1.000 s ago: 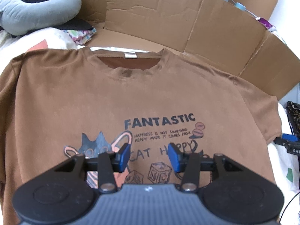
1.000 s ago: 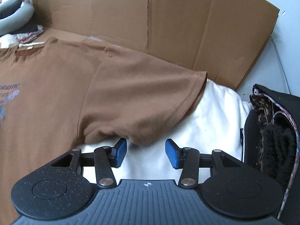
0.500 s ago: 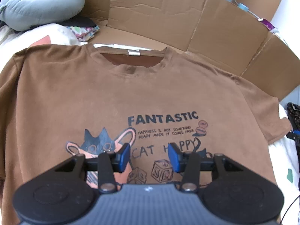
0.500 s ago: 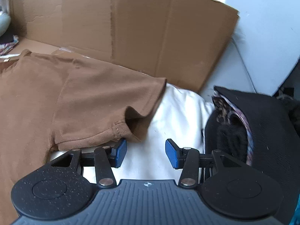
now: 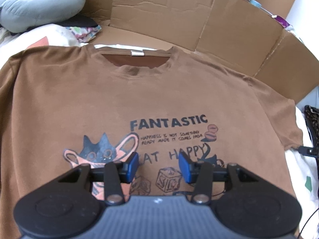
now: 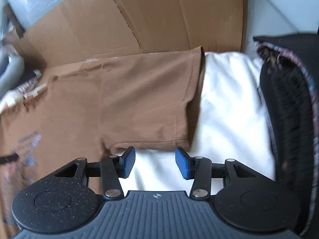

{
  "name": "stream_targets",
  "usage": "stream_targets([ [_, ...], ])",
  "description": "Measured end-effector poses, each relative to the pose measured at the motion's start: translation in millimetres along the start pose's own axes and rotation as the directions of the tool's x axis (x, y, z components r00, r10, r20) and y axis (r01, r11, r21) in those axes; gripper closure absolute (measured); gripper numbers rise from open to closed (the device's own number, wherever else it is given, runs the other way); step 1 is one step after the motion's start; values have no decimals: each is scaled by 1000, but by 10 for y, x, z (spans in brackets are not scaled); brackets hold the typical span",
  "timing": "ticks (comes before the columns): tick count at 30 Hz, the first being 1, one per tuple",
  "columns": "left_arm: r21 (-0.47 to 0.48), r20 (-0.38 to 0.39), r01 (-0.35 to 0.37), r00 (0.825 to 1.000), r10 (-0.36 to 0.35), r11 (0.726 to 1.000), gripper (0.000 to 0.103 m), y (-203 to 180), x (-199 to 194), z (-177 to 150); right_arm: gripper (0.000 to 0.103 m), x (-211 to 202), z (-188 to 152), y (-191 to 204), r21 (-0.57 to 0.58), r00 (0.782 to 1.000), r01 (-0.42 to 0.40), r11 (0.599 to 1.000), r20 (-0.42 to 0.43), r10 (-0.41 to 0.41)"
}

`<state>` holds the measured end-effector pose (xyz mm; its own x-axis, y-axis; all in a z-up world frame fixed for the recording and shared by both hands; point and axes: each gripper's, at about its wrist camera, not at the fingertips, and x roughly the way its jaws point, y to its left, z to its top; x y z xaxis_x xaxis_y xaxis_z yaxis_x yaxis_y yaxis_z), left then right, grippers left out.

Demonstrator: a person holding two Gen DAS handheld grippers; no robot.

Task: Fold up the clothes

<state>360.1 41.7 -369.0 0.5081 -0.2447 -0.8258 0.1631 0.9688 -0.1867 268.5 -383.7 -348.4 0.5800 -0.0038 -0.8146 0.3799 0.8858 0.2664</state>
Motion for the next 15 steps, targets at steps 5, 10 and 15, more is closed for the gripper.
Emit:
stream_targets([
  [5,56,-7,20,1000,-20,998,56,-191,109,78,51,42,-19,-115,120,999,-22,993,-33,26],
  [10,168,-19,63,998,-60,984,56,-518,252,217,51,105,-108,-330,316,996,-78,946,-14,87],
  [15,334,-23,99,995,-97,937,56,-941,392,342,51,130,-172,-417,431,993,-113,895,33,110],
])
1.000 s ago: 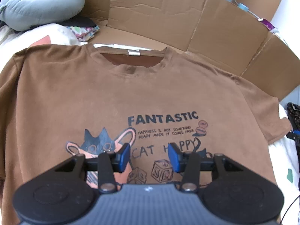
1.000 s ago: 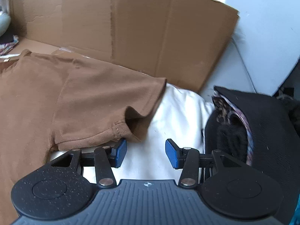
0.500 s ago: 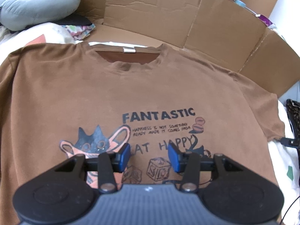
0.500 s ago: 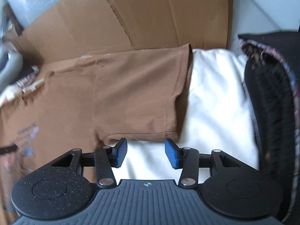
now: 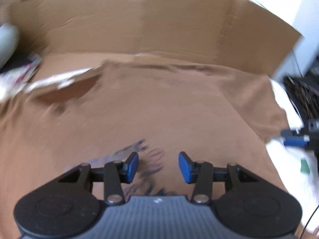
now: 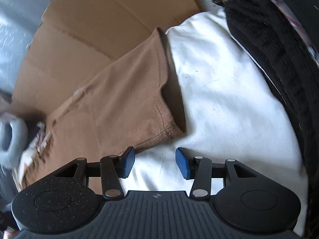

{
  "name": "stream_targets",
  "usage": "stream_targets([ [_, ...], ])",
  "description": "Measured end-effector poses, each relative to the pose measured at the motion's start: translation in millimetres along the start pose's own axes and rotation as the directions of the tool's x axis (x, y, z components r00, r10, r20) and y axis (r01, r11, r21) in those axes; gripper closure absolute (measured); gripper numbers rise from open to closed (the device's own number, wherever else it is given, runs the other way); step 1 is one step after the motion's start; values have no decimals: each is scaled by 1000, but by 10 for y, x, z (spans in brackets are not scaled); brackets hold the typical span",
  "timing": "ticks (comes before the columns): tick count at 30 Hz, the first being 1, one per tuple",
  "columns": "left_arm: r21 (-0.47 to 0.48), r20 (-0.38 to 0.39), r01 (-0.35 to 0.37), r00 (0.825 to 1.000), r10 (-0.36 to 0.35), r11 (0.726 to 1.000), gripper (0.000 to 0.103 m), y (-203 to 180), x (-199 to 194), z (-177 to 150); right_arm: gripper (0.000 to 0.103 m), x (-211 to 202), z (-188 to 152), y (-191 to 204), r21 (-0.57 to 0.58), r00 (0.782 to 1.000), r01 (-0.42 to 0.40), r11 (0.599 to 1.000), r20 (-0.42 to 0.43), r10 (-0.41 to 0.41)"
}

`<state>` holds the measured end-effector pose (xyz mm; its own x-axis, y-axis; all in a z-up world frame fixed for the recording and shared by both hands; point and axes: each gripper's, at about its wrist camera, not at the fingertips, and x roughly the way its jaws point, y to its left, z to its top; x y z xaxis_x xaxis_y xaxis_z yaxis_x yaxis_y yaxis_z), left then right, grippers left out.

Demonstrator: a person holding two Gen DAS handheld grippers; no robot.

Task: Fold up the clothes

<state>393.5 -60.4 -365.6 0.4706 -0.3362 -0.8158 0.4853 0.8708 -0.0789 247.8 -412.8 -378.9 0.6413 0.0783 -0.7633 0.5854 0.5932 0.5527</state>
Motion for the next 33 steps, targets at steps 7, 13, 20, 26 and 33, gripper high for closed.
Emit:
stream_targets([
  [7,116,10,26,1000,-27,993,56,-378,280,314,51,17,78,-179,211,998,-50,976,44,41],
  [13,173,14,59,998,-62,983,56,-710,481,485,63,55,143,-232,297,998,-32,954,60,15],
  [20,215,-9,104,995,-104,971,56,-1024,606,512,99,-20,254,-203,252,996,-7,968,84,-15],
  [26,268,-38,123,992,-117,955,56,-1251,715,476,99,-188,306,-106,184,990,-1,983,141,-25],
  [33,257,-23,104,995,-102,961,54,-1208,835,544,98,-26,272,-226,189,990,87,978,90,-106],
])
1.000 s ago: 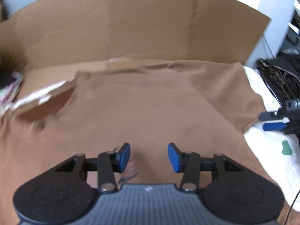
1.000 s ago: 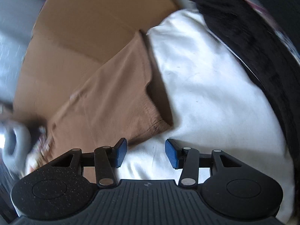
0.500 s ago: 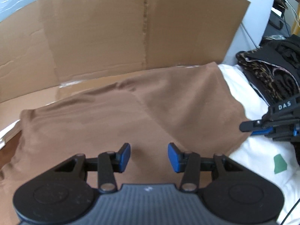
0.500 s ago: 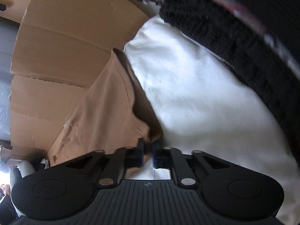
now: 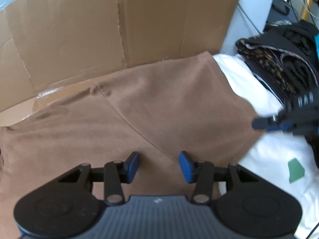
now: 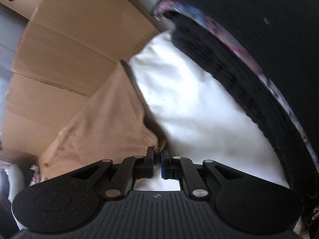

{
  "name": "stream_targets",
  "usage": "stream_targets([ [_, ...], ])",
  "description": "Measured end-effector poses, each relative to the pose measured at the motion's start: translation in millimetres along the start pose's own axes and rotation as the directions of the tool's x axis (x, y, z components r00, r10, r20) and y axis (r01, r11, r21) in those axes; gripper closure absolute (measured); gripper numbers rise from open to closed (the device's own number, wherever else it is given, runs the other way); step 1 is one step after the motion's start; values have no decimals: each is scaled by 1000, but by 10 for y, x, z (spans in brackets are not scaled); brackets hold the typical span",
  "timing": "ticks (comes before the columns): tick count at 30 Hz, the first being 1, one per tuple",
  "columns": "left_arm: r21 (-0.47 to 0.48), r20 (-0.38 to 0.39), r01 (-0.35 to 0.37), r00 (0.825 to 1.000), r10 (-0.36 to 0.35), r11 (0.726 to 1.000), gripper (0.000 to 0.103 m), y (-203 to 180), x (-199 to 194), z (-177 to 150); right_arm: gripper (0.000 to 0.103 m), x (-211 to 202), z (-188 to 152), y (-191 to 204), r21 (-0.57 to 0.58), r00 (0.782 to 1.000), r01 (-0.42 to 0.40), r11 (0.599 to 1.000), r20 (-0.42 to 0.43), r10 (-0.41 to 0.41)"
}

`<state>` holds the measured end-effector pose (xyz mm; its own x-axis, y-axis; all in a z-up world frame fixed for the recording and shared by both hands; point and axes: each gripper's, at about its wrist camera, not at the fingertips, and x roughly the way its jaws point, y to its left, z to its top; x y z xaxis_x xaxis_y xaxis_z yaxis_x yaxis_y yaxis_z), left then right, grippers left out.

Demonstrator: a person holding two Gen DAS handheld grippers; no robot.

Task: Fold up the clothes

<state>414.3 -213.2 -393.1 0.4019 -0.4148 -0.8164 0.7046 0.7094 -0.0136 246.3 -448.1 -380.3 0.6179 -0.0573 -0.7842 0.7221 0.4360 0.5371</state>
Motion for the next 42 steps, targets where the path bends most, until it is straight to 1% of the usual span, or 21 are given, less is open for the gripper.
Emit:
stream_targets([
  [2,-6,14,-19,1000,19,1000,54,68,-1,47,97,-16,-30,-6,-26,1000,8,1000,2,-8],
  [8,-14,32,-58,998,58,998,54,259,176,260,95,-71,-32,46,-98,999,41,994,9,-40],
  [11,-28,38,-62,997,63,998,54,334,271,361,92,-107,-34,95,-149,998,57,987,23,-54],
  [15,-39,45,-67,997,69,997,54,409,393,493,92,-199,-32,164,-227,997,68,971,52,-57],
  [20,-22,60,-74,995,75,997,55,421,513,622,90,-264,1,315,-384,994,70,921,105,-32],
  [22,-9,65,-78,995,78,997,55,414,549,668,85,-249,35,355,-409,993,72,910,116,-27],
  [25,15,70,-87,994,86,996,55,400,606,722,80,-167,36,441,-456,994,62,888,109,-14],
  [28,40,73,-95,993,92,995,55,373,661,777,80,-2,7,536,-496,996,66,866,87,-26],
  [29,47,77,-95,993,91,994,57,370,680,792,80,59,-5,568,-511,996,69,857,81,-32],
  [31,58,76,-88,994,83,994,57,358,709,823,78,164,-35,603,-541,994,107,834,84,-73],
  [33,60,76,-81,994,76,995,58,358,698,858,80,196,-40,585,-555,990,139,820,95,-104],
  [34,57,82,-70,995,65,996,59,362,674,874,82,200,-37,572,-560,988,151,815,101,-113],
  [36,57,93,-44,995,38,997,59,377,605,894,82,193,-36,542,-564,984,180,806,120,-135],
  [38,76,88,-43,995,37,996,59,393,536,893,81,176,-24,500,-551,975,222,805,146,-169],
  [42,86,74,-58,996,52,995,59,509,328,845,81,104,19,446,-518,972,233,823,148,-182],
])
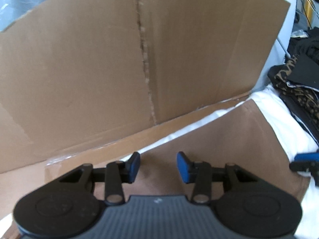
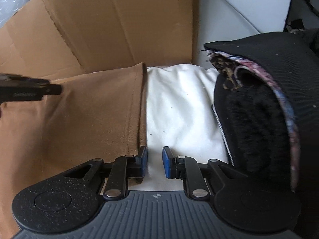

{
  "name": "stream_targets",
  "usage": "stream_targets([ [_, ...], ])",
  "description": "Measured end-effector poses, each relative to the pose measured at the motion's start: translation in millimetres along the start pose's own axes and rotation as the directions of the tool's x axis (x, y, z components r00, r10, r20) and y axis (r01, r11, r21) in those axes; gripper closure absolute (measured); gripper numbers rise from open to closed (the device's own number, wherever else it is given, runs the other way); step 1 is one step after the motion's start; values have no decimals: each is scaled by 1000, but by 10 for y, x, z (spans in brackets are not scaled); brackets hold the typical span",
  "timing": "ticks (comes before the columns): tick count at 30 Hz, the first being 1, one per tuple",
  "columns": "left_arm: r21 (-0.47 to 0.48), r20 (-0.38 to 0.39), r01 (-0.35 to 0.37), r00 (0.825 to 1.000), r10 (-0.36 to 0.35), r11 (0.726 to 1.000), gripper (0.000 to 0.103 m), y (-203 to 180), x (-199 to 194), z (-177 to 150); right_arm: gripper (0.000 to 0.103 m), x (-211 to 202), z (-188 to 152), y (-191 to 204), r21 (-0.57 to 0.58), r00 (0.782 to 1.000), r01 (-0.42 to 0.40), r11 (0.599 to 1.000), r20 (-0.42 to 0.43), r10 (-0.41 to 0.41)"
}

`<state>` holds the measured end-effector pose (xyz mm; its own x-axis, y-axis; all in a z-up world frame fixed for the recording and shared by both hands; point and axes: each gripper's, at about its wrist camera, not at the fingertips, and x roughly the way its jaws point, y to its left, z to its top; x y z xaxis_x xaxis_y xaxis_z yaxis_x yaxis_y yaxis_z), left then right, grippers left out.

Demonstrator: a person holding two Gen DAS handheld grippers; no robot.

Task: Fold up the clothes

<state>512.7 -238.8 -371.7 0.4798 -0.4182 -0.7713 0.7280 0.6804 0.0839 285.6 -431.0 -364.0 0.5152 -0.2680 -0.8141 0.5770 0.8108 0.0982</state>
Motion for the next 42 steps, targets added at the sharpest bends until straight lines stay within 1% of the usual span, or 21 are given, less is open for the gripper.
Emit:
stream_targets([
  [4,-27,-15,-35,999,34,999,59,236,-311,-88,80,-89,17,-17,25,1000,-17,1000,13,17],
  [6,-32,-30,-55,998,54,998,59,350,-455,-137,80,-143,27,31,6,1000,-14,1000,21,13],
  [10,-61,-36,-81,996,79,995,58,610,-866,-286,79,-252,67,144,-10,998,-39,999,41,40],
  [16,-151,-62,-138,990,130,979,58,1016,-1619,-586,78,-414,110,278,-51,992,-103,993,74,107],
  [20,-187,-94,-176,983,161,966,58,1263,-2066,-863,78,-459,119,346,-76,988,-134,988,65,139],
  [21,-192,-98,-196,979,180,962,58,1328,-2193,-940,78,-472,119,370,-89,987,-140,986,64,146],
  [26,-225,-117,-306,951,286,925,58,1676,-2827,-1289,78,-542,141,470,-120,985,-152,981,66,161],
  [31,-280,-144,-386,922,359,879,58,2004,-3323,-1643,78,-621,176,578,-155,980,-162,975,86,177],
  [33,-315,-172,-423,906,387,850,58,2131,-3480,-1825,78,-639,185,622,-157,980,-165,974,88,181],
  [35,-353,-210,-462,887,412,814,58,2275,-3615,-2045,78,-665,183,692,-178,977,-174,969,90,192],
  [38,-383,-267,-521,853,448,763,58,2445,-3784,-2370,78,-714,181,808,-210,974,-186,960,91,208],
  [39,-390,-288,-538,842,456,748,58,2493,-3816,-2487,78,-726,177,851,-221,973,-191,956,89,215],
  [42,-410,-346,-571,819,458,711,59,2606,-3893,-2828,78,-750,143,995,-254,968,-211,944,81,238],
])
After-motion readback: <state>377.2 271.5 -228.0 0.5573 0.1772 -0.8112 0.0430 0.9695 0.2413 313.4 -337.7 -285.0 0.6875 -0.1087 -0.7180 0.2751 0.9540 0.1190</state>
